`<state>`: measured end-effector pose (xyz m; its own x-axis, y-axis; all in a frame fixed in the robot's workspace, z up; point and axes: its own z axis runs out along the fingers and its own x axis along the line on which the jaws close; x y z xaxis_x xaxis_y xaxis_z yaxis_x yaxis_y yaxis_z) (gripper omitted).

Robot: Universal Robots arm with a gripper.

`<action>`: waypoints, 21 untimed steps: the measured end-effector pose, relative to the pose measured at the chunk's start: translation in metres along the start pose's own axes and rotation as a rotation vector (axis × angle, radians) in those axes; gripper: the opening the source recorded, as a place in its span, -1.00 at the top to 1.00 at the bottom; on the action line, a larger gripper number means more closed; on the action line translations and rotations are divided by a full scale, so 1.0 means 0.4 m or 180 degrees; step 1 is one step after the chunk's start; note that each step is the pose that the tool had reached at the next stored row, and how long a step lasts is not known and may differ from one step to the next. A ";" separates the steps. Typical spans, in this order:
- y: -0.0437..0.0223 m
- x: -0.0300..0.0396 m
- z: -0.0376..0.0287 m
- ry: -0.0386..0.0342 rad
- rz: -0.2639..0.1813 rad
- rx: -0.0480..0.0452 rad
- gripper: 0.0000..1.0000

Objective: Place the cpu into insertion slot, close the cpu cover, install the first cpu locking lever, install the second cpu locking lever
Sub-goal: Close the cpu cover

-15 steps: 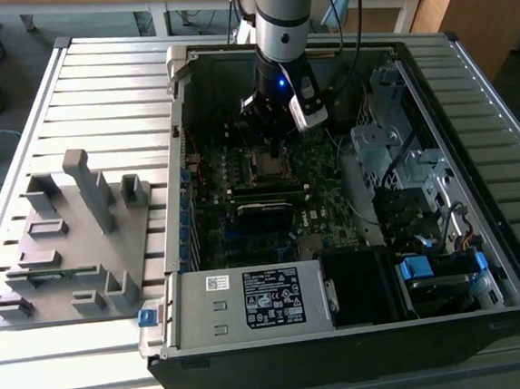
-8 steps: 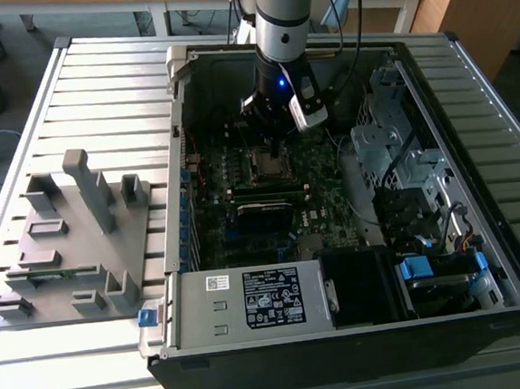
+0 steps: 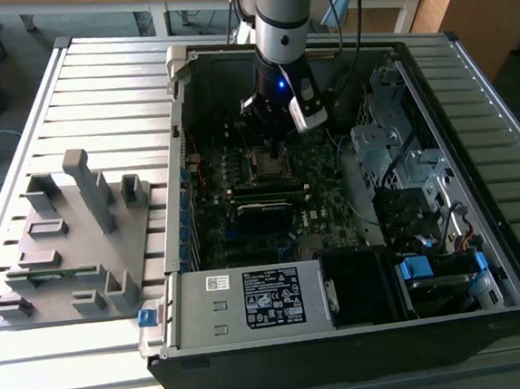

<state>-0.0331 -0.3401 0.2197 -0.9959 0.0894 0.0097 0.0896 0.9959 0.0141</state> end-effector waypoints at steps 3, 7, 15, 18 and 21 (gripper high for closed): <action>0.000 0.001 0.001 -0.0001 -0.0001 0.0000 0.80; 0.000 0.002 0.004 -0.0001 -0.0003 0.0000 0.80; -0.002 0.018 0.012 -0.0002 -0.0003 -0.0001 0.80; -0.002 0.023 0.014 -0.0004 -0.0003 0.0000 0.80; -0.003 0.033 0.015 -0.0005 -0.0003 -0.0001 0.80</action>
<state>-0.0464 -0.3400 0.2140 -0.9960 0.0884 0.0080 0.0886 0.9960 0.0144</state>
